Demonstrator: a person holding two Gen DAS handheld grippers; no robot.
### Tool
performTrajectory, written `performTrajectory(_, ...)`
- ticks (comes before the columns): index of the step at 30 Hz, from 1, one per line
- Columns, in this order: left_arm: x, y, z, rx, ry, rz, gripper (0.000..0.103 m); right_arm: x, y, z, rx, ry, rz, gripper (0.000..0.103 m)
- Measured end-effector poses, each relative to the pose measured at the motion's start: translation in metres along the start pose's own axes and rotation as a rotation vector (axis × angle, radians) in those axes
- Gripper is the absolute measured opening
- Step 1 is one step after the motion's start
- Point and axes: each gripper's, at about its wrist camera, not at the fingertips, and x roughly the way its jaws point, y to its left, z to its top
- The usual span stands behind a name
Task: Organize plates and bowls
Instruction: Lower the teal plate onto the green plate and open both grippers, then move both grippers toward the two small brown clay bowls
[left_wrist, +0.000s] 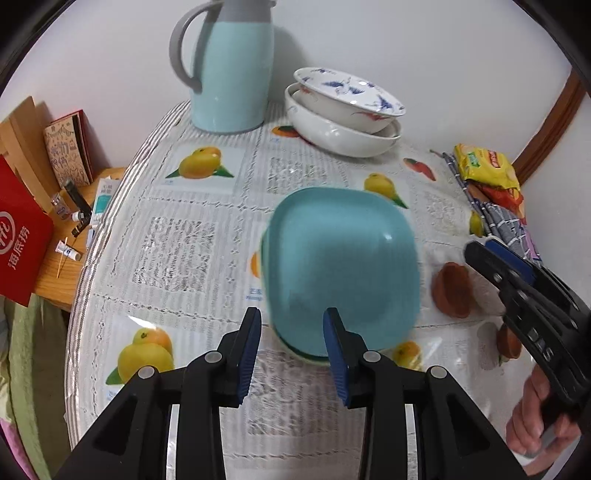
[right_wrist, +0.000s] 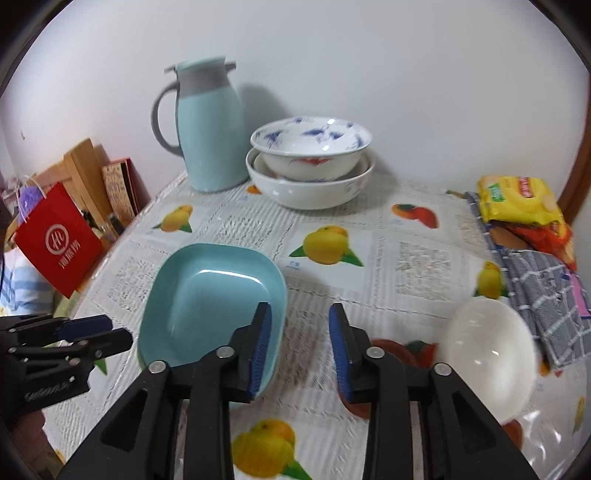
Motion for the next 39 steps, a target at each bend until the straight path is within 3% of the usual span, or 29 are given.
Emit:
performTrajectory(7,-0.02,-0.042,-0.006,0.045,-0.037,-0.021,0.033,-0.059,-0.036,-0.015,0.057,-0.074,-0.048,0.046)
performTrajectory(9,-0.026,-0.057,-0.009,0.059,-0.052,-0.027,0.039,-0.073,-0.049,-0.022,0.074,-0.086,-0.064,0.051)
performTrajectory(11,-0.03,-0.067,-0.011,0.069,-0.072,-0.031,0.044,-0.087,-0.063,-0.032,0.095,-0.105,-0.083,0.051)
performTrajectory(15,-0.033,-0.091,-0.016,0.103,-0.094,-0.034,0.044,-0.105,-0.095,-0.054,0.148,-0.103,-0.13,0.052)
performTrajectory(24,-0.021,-0.133,-0.022,0.17,-0.09,-0.054,0.044,-0.11,-0.146,-0.096,0.248,-0.06,-0.189,0.052)
performTrajectory(32,0.007,-0.154,-0.022,0.17,-0.004,-0.134,0.044,-0.1,-0.193,-0.13,0.378,-0.002,-0.239,0.052)
performTrajectory(39,0.029,-0.161,-0.023,0.148,0.033,-0.134,0.044,-0.088,-0.214,-0.147,0.452,0.024,-0.258,0.052)
